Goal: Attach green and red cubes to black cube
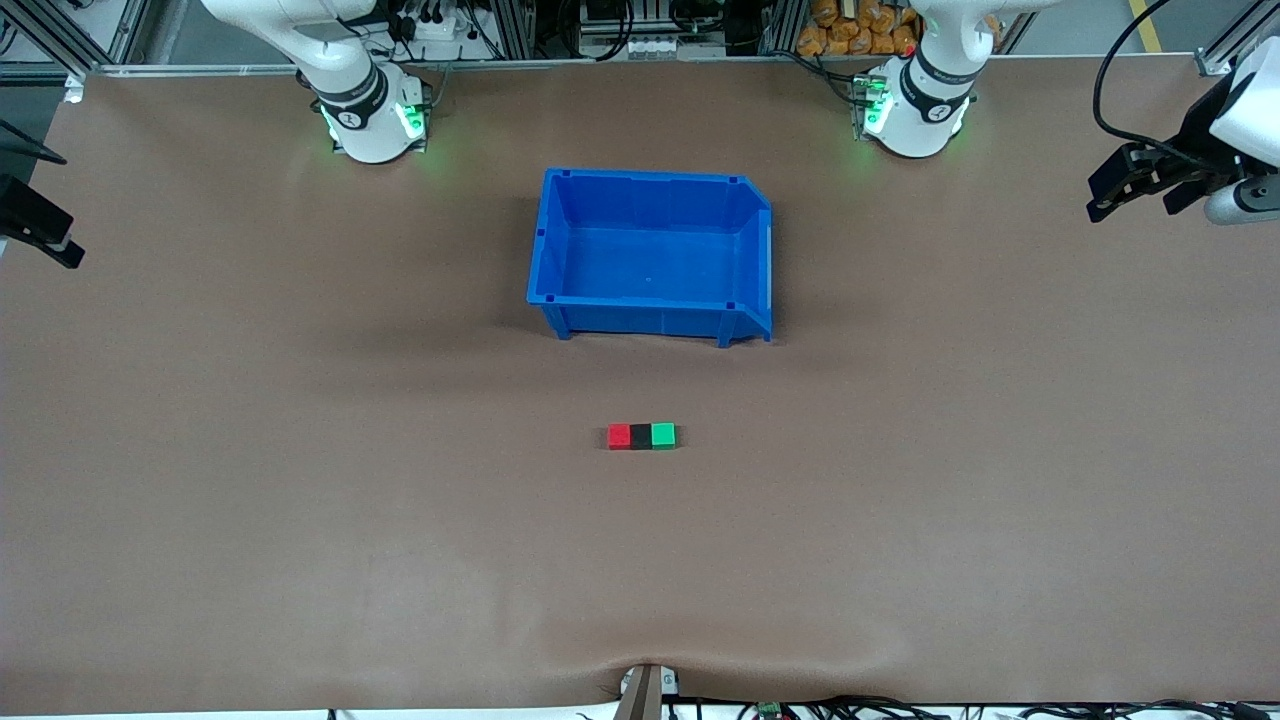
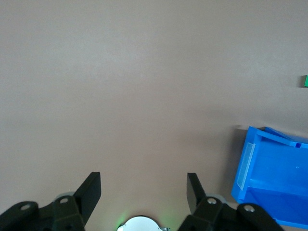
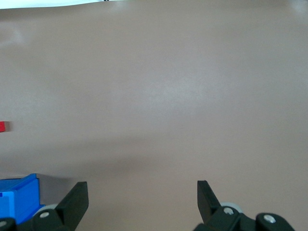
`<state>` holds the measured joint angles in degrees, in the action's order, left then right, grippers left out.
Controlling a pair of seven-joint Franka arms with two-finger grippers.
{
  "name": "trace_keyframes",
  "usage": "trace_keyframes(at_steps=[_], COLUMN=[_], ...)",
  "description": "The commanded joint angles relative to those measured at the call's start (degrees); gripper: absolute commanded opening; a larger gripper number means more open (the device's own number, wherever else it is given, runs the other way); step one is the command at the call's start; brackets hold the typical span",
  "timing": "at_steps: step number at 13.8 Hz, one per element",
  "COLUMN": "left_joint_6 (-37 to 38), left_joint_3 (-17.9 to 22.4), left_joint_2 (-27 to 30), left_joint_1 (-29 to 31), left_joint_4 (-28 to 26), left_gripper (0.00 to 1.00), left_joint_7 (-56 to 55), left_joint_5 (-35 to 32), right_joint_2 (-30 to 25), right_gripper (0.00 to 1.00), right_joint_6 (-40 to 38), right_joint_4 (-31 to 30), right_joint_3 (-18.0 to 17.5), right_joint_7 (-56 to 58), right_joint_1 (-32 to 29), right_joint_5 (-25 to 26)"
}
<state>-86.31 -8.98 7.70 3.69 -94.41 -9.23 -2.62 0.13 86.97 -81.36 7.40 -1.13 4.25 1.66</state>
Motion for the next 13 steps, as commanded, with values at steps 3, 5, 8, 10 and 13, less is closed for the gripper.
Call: trace_keyframes(at_steps=[3, 5, 8, 10, 13], left_joint_6=[2.11, 2.11, 2.9, 2.9, 2.9], left_joint_3=[-0.08, 0.01, 0.1, 0.1, 0.1], left_joint_2=[-0.67, -0.58, -0.32, -0.41, -0.41], left_joint_1=[0.17, 0.17, 0.17, 0.17, 0.17], left_joint_4=[2.13, 2.13, 2.22, 2.22, 2.22], left_gripper=[0.8, 0.8, 0.8, 0.8, 0.8], left_joint_7=[0.36, 0.36, 0.36, 0.27, 0.27], left_joint_5=[-0.11, -0.11, -0.11, -0.11, -0.11], right_joint_2=[-0.56, -0.48, -0.48, -0.39, -0.21], right_gripper=[1.0, 1.0, 1.0, 1.0, 1.0], right_joint_6=[-0.14, -0.14, -0.14, -0.14, -0.22], right_joint_4=[-0.03, -0.03, -0.03, -0.03, -0.11], right_joint_3=[-0.02, -0.1, -0.1, -0.02, -0.02], right_joint_7=[0.34, 0.34, 0.34, 0.34, 0.34], right_joint_1=[0.14, 0.14, 0.32, -0.12, -0.56], right_joint_5=[0.8, 0.8, 0.8, 0.62, 0.45])
